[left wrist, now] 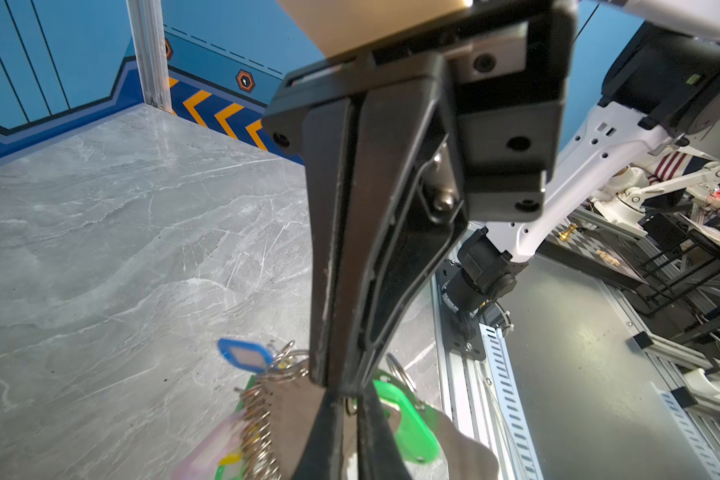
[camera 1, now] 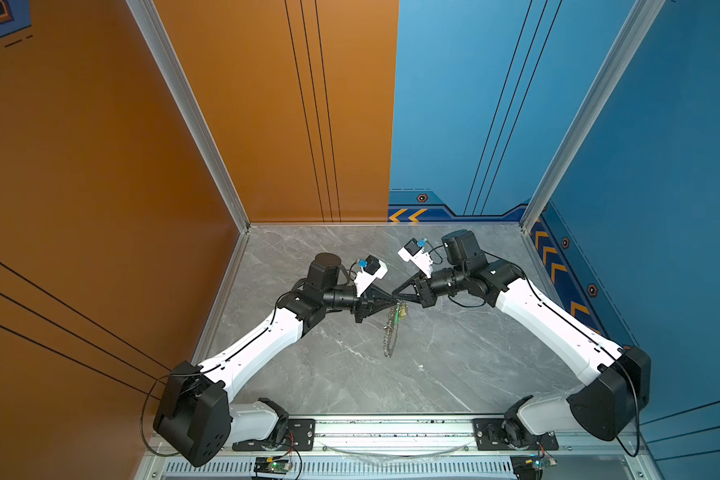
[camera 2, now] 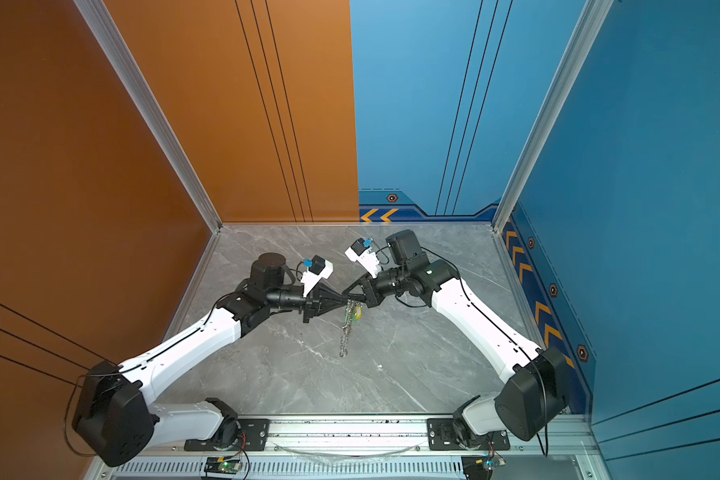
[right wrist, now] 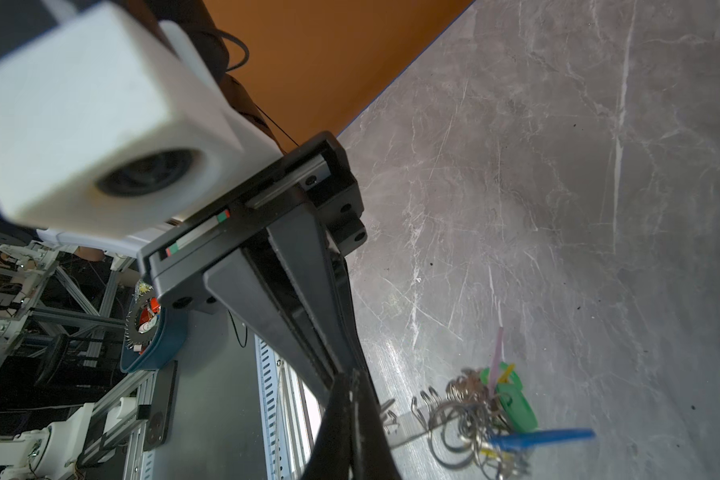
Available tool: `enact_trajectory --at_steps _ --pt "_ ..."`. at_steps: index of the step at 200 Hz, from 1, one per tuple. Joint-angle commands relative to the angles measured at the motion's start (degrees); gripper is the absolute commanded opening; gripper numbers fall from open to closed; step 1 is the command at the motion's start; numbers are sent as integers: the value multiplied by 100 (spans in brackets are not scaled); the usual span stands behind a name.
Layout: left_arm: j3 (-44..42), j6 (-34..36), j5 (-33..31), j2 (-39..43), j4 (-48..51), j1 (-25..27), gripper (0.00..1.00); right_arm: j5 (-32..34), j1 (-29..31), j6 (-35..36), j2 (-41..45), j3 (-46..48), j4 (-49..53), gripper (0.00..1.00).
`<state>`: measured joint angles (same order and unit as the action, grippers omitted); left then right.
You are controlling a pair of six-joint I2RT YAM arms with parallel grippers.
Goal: Remove the keys from the keyring
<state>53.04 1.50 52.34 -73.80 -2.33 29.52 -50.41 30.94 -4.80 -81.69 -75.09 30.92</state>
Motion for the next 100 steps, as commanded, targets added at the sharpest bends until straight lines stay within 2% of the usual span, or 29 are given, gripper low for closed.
enact_trajectory --at_steps 1,41,100 --pt "-86 -21 -38 159 -321 -15 10 -109 -69 -574 277 222 -655 0" --pt "-193 -66 -105 116 -356 64 10 -337 -106 -1523 475 551 -1990 0" --pt "-242 -157 -127 -56 -504 227 7 -139 -147 -2627 687 1041 -3631 0"
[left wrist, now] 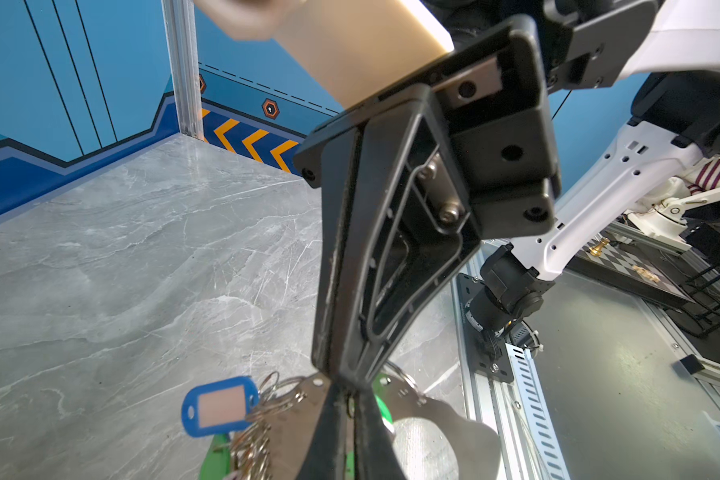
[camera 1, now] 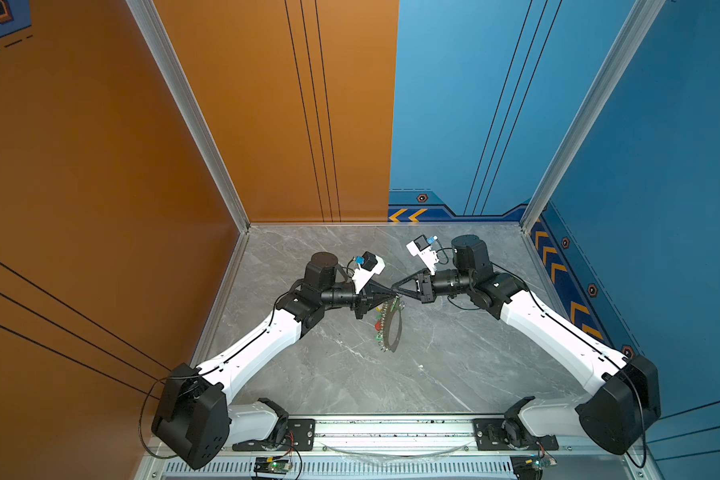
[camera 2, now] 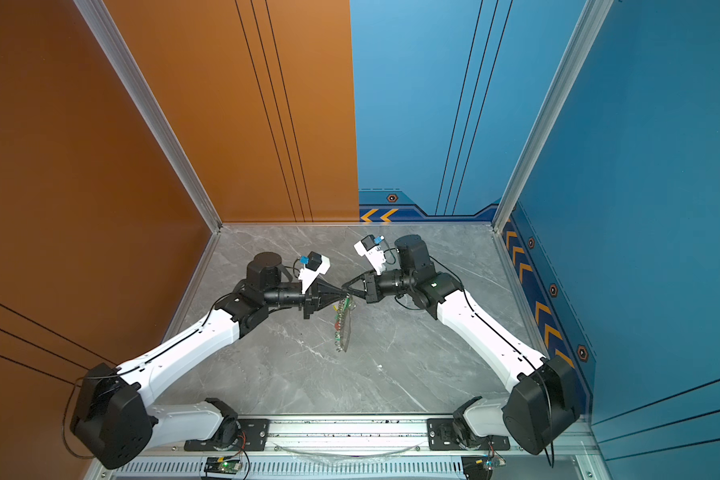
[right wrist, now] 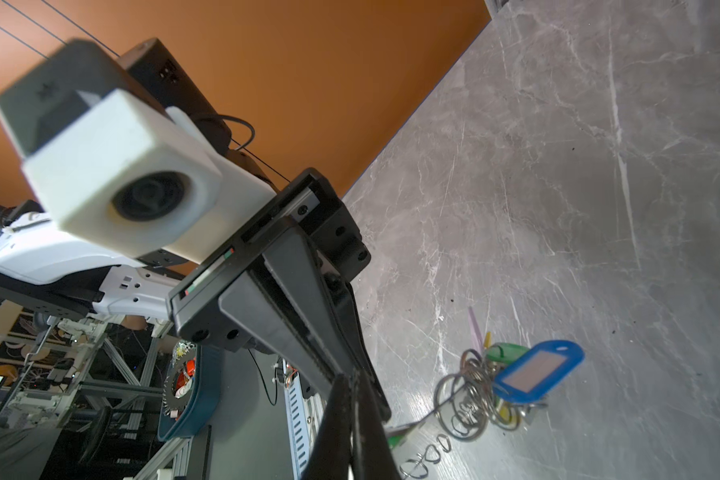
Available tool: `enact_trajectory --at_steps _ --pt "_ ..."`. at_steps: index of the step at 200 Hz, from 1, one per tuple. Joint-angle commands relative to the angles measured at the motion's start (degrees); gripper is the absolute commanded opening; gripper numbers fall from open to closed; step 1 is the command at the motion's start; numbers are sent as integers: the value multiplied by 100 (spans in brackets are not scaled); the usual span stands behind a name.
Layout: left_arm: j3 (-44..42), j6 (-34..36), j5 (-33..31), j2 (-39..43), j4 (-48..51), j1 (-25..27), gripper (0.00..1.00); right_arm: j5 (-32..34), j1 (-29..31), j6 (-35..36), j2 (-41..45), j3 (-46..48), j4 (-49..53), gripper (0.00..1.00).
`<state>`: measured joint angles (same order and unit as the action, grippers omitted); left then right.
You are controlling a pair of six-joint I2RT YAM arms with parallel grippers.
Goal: Remove the keys from the keyring
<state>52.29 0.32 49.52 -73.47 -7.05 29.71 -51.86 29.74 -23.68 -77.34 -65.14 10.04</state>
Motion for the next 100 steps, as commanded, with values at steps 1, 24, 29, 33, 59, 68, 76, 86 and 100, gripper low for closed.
enact_trajectory --at_steps 1,24,29,33,59,68,76,86,100 --pt "-167 -44 155 -84 -41 209 7 7 -28 -754 258 50 -1577 0" --pt "-250 -149 142 -141 -202 249 5 43 -29 -1193 282 224 -2231 0" --pt "-270 -184 131 -142 -256 258 6 61 -29 -1272 280 243 -2359 0" --pt "-287 -202 127 -146 -303 271 6 88 -29 -1345 277 282 -2470 0" --pt "-322 -259 -17 -138 -381 315 0 56 -2 -1454 185 268 -2627 0" --pt "-363 -246 -81 -87 -427 307 0 55 -30 -1238 217 227 -2333 0" --pt "-378 -244 -81 -42 -442 286 0 14 -84 -858 209 93 -1746 0" --pt "-399 -251 -51 21 -439 243 0 154 -137 -215 216 -116 -716 0" --pt "-449 -248 22 117 -442 166 0 185 -223 418 192 -269 340 2"
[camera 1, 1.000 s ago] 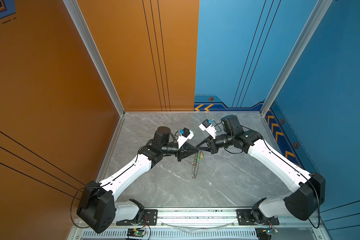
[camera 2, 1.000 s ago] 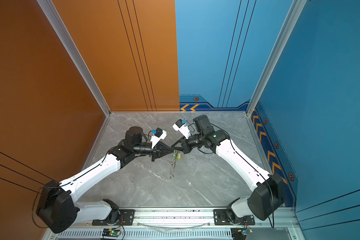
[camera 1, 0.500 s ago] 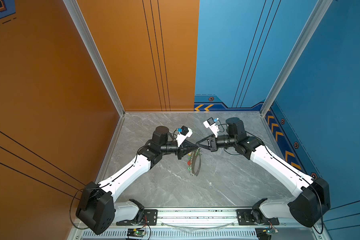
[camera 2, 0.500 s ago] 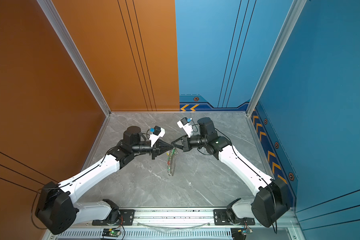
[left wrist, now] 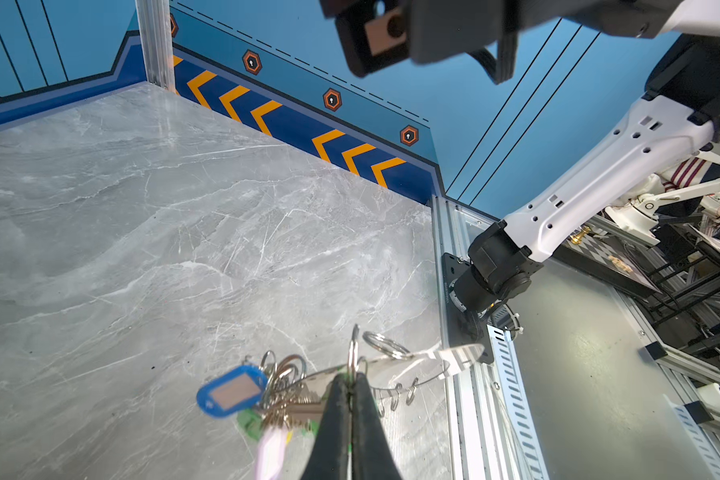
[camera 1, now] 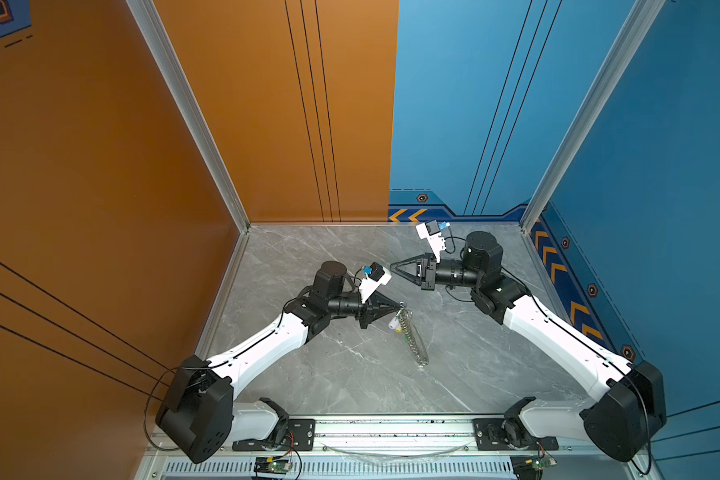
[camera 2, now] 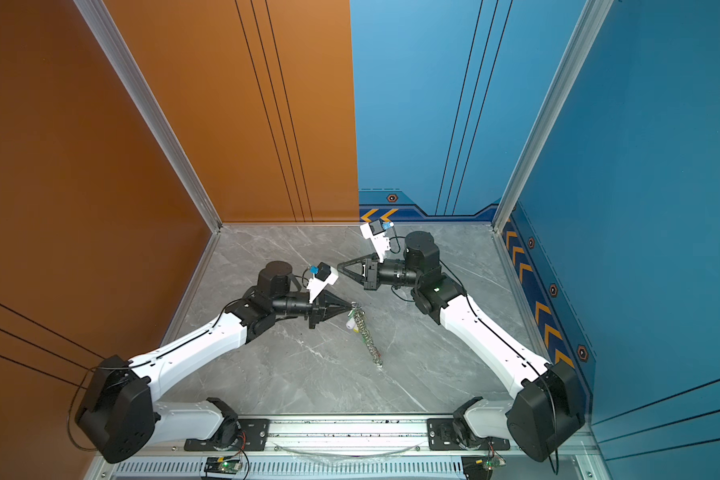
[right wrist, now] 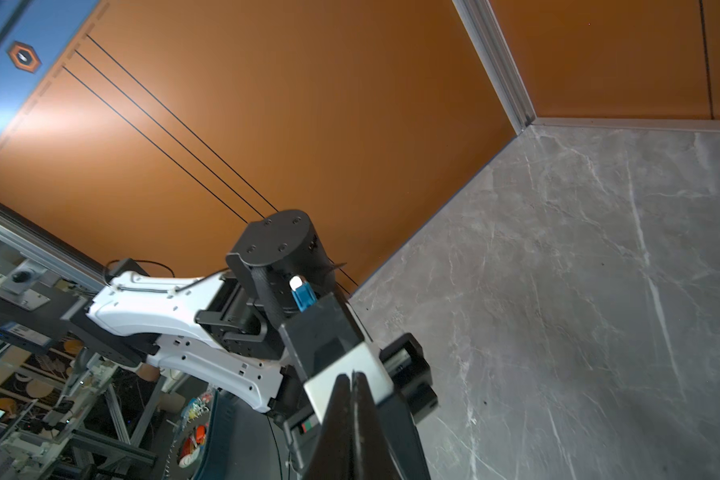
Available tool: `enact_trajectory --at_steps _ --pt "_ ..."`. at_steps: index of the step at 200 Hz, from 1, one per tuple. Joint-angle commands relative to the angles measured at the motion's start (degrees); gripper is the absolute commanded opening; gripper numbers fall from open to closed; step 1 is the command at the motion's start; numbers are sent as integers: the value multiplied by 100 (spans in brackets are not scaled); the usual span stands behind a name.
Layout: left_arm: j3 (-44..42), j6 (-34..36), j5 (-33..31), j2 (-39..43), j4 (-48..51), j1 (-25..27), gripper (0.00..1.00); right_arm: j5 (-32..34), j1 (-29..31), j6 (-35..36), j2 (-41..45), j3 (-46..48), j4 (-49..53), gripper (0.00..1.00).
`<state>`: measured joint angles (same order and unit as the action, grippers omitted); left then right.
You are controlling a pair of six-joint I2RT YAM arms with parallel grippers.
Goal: Remove the keys from the keyring
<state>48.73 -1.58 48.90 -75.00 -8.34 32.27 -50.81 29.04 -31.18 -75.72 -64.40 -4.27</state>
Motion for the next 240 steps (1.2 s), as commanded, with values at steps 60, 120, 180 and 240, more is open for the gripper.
enact_trajectory --at_steps 60,120,180,240 --pt "24 -192 820 288 -272 -482 0 52 -18 2356 -174 -510 3688 28" --pt "119 -249 989 264 -174 -495 0 103 276 2415 -446 -825 3679 29" --pt "91 -241 978 300 -139 -503 0 99 290 2441 -515 -899 3679 5" --pt "52 -246 889 290 -130 -469 26 251 278 2329 -353 -787 3444 0"
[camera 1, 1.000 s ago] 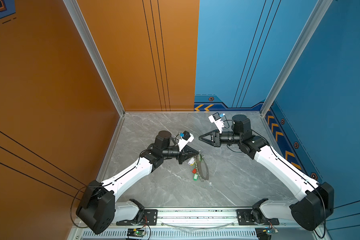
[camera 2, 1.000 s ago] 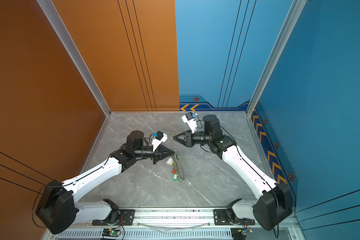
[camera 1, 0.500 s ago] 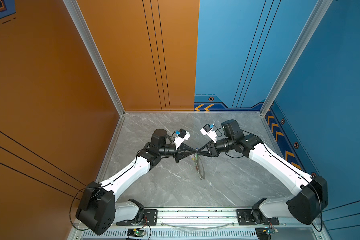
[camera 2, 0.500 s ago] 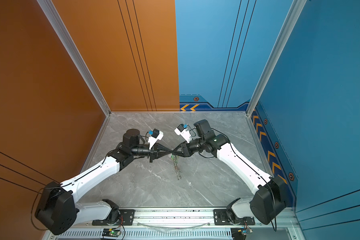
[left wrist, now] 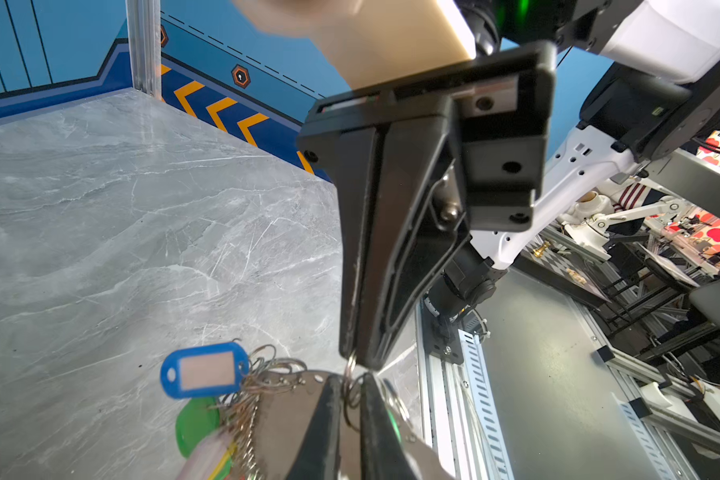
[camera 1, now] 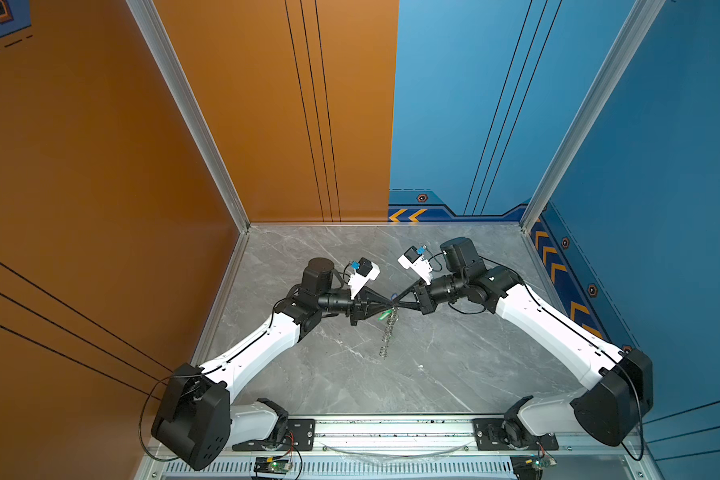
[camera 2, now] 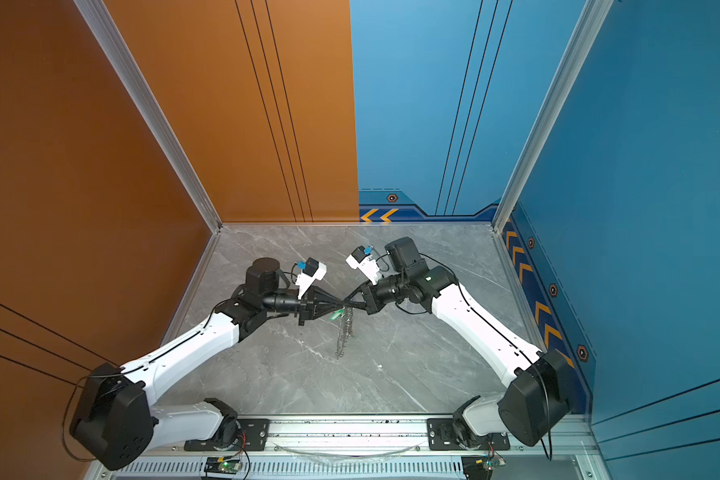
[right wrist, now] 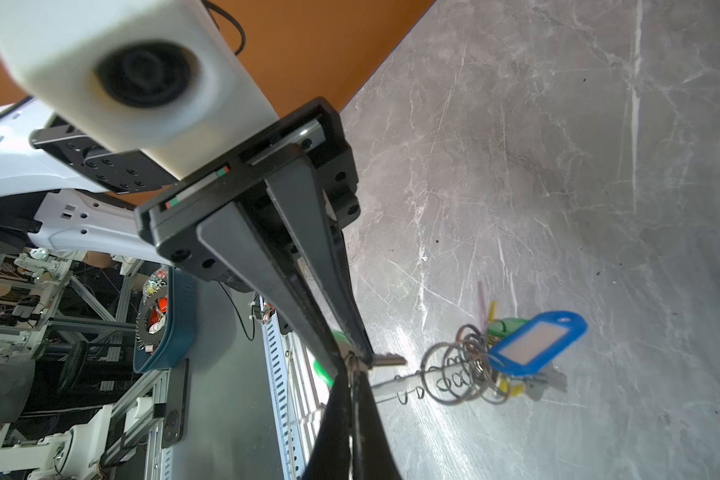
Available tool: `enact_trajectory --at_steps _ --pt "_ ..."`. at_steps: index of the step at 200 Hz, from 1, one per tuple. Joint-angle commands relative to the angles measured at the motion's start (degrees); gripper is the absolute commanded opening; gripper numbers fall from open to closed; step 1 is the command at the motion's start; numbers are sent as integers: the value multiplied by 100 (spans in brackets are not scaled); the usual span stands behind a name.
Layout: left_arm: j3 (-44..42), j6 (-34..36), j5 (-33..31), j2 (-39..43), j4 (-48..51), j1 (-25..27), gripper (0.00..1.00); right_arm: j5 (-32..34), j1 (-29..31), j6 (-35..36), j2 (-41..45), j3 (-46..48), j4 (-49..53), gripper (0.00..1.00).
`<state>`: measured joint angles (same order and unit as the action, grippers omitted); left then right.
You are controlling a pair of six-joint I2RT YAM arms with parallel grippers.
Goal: Remove the keys from the keyring
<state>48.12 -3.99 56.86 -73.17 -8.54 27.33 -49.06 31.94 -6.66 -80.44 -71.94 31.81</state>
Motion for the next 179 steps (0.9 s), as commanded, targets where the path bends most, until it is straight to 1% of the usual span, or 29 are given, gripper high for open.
enact_trajectory --at_steps 1,38,56,72,92,117,135,140,145,154,158,179 --pt "112 -5 95 104 -108 26 26 74 -13 -129 122 -32 -179 0" --pt "-19 -41 35 127 -109 120 39 48 -49 -427 264 94 -693 0" --pt "-117 -72 -6 162 -109 128 50 64 -73 -477 303 98 -788 0" --pt "-202 -82 -55 255 -110 110 54 46 -116 -489 332 99 -807 0" --pt "-243 -63 -105 413 -51 15 53 13 -186 -496 361 125 -802 0" --pt "-226 -6 -131 501 16 -28 34 -94 -206 -521 389 145 -822 0" --pt "-177 -14 -123 459 14 21 33 -125 -191 -539 409 138 -837 0" --pt "-166 -23 -114 438 10 26 33 -129 -189 -539 408 130 -841 0" --pt "-150 -30 -113 426 10 44 35 -130 -180 -533 402 130 -841 0" --pt "-123 -32 -130 409 13 68 47 -137 -172 -539 387 135 -844 0" --pt "-109 -34 -149 408 10 85 50 -139 -164 -539 381 129 -860 0" --pt "-78 2 -234 376 14 145 55 -164 -121 -561 366 136 -912 0"
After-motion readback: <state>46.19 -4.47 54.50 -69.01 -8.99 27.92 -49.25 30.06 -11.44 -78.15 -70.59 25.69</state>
